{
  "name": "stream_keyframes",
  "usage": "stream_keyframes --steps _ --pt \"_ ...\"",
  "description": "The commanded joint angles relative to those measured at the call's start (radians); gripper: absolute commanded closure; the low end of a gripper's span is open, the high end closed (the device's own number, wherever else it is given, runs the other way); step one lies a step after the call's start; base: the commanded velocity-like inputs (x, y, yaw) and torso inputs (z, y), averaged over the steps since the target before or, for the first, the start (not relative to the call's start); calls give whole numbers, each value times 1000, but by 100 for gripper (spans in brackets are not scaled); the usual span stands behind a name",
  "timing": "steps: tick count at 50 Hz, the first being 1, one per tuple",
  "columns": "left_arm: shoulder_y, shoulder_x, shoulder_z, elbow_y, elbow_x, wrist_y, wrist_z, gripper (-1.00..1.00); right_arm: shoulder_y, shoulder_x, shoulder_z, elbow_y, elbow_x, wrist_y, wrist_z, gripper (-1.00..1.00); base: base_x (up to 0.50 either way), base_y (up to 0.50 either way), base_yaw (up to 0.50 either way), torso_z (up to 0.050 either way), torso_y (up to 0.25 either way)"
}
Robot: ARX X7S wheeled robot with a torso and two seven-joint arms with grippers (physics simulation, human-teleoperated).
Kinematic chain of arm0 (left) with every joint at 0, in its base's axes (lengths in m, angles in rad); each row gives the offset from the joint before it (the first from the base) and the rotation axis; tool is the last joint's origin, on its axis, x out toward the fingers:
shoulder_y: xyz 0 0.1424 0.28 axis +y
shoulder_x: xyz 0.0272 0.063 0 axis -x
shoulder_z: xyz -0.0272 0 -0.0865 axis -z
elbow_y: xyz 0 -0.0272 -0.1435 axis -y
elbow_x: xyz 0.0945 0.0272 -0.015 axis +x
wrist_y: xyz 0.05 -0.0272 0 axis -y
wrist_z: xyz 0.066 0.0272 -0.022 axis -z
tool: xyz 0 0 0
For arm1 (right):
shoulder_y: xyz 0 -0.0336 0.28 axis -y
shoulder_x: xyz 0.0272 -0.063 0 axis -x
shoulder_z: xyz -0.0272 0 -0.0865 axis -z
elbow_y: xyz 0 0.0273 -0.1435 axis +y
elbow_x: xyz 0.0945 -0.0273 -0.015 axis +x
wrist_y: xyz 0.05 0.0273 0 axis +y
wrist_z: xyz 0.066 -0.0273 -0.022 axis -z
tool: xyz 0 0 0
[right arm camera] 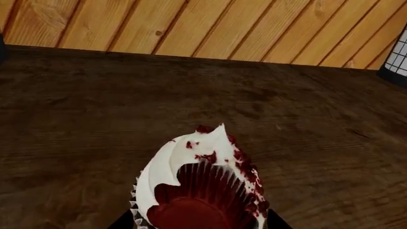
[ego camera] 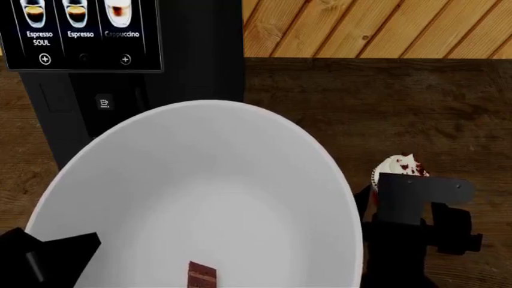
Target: Pick up the bowl with cake and place it on the tray. Pick up the cupcake and place it on the tray.
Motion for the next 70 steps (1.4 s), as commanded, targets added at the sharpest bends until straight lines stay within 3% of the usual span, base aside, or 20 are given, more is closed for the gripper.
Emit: stream_keyframes --steps 1,17,26,36,54,70 --pt "-1 1 -6 7 0 24 -14 100 8 -14 -3 36 -2 -7 -17 100 0 0 0 0 0" --pt "7 -2 -6 0 14 26 3 100 -43 28 -2 -87 -49 -91 15 100 0 0 0 1 1" --pt "19 6 0 -16 43 20 28 100 -111 258 65 -670 48 25 186 100 0 0 0 0 1" --pt "80 9 1 -45 107 10 82 100 -83 418 160 -944 204 139 307 100 0 0 0 0 0" --pt "152 3 -10 -37 151 20 113 100 -115 463 187 -991 257 157 352 100 -320 0 0 1 1" --pt "184 2 -26 -22 166 45 113 100 -154 462 199 -1001 272 99 300 100 -281 0 0 0 0"
